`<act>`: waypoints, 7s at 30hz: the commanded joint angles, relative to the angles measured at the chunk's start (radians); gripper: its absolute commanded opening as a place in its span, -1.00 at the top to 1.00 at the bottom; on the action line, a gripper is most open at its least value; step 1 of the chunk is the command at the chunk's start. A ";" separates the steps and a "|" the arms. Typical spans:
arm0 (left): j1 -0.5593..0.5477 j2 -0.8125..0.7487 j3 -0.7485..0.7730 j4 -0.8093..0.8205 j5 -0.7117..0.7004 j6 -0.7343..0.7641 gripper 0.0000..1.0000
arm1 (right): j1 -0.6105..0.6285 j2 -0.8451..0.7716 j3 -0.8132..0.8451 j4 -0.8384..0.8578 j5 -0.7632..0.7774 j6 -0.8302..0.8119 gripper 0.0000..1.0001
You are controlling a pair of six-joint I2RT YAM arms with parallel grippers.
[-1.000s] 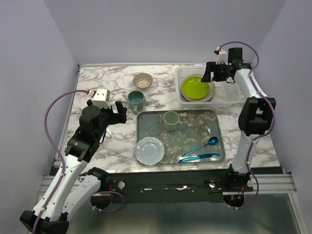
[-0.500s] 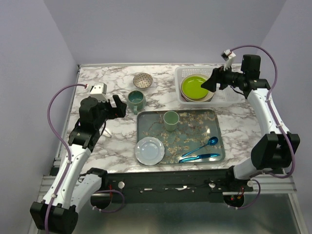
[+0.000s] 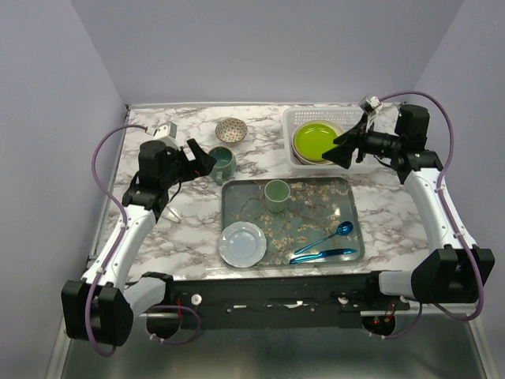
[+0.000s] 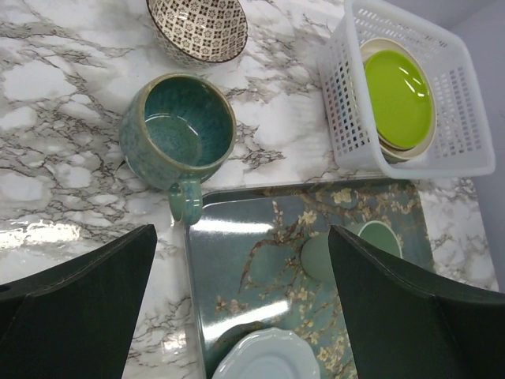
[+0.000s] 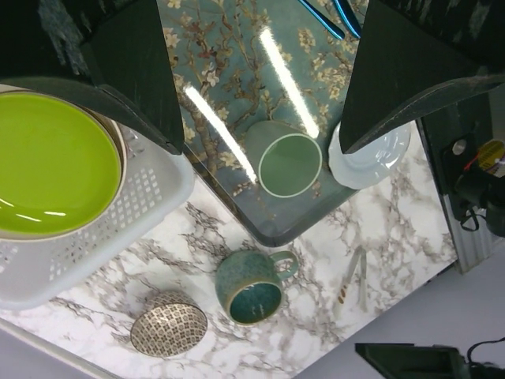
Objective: Place the mixed dishes into the plastic bin
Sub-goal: Place the plate in the plastic bin, then pick up the bowl from the center of the board, then place the bowl in the plastic bin.
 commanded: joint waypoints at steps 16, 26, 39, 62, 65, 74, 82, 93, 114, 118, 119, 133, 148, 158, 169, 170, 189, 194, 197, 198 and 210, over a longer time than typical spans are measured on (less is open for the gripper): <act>0.004 0.325 0.415 -0.014 -0.018 -0.032 -0.97 | 0.001 -0.099 -0.049 0.061 -0.115 0.006 -0.74; 0.004 0.533 0.629 -0.130 -0.031 0.014 -0.97 | 0.001 -0.099 -0.052 0.060 -0.115 0.003 -0.74; 0.002 0.906 1.001 -0.414 -0.119 0.093 -0.88 | 0.001 -0.093 -0.053 0.060 -0.117 -0.001 -0.74; 0.010 1.319 1.408 -0.600 -0.163 0.133 -0.14 | 0.001 -0.067 -0.053 0.058 -0.121 -0.009 -0.74; 0.010 1.344 1.414 -0.602 -0.141 0.135 -0.12 | 0.001 -0.064 -0.055 0.058 -0.121 -0.009 -0.74; 0.014 1.377 1.413 -0.577 -0.092 0.129 0.33 | 0.001 -0.058 -0.055 0.058 -0.120 -0.011 -0.74; 0.028 1.298 1.354 -0.482 -0.018 0.103 1.00 | 0.001 -0.058 -0.056 0.058 -0.118 -0.012 -0.74; 0.039 0.967 0.996 -0.136 0.037 -0.080 1.00 | 0.001 -0.052 -0.059 0.057 -0.112 -0.023 -0.74; -0.289 0.278 0.319 0.067 -0.526 -0.295 1.00 | 0.036 -0.079 -0.023 0.006 -0.022 -0.015 -0.74; -0.416 0.212 0.268 -0.011 -0.730 -0.345 1.00 | 0.096 -0.087 -0.010 -0.019 0.073 -0.009 -0.74; -0.446 0.202 0.253 -0.019 -0.806 -0.357 1.00 | 0.107 -0.088 -0.007 -0.023 0.087 -0.009 -0.74; -0.806 0.343 0.425 -0.330 -1.242 -0.585 1.00 | 0.297 -0.064 -0.035 0.038 0.317 0.071 -0.75; -0.923 0.478 0.569 -0.427 -1.347 -0.655 1.00 | 0.354 -0.029 -0.082 0.127 0.504 0.183 -0.59; -0.961 0.518 0.618 -0.434 -1.374 -0.655 1.00 | 0.363 0.008 -0.081 0.129 0.517 0.201 0.37; -0.974 0.492 0.578 -0.320 -1.298 -0.498 0.69 | 0.362 0.011 -0.066 0.116 0.540 0.209 0.99; -0.972 0.483 0.563 -0.312 -1.295 -0.488 0.28 | 0.357 0.010 -0.067 0.116 0.531 0.209 0.99; -0.733 -0.164 0.073 -0.040 -0.677 0.099 -0.97 | 0.155 0.079 -0.027 0.123 0.513 0.233 0.99; -0.633 -0.246 0.095 -0.226 -0.664 0.283 -0.97 | 0.153 0.188 0.075 0.072 0.615 0.207 0.99; -0.621 -0.252 0.063 -0.267 -0.767 0.337 -0.97 | 0.152 0.284 0.172 0.026 0.687 0.180 0.99; -0.621 -0.255 0.031 -0.266 -0.784 0.365 -0.97 | 0.153 0.325 0.201 0.009 0.701 0.172 0.99; -0.575 -0.295 -0.032 -0.259 -0.746 0.396 -0.97 | 0.152 0.565 0.507 -0.140 0.822 0.098 0.90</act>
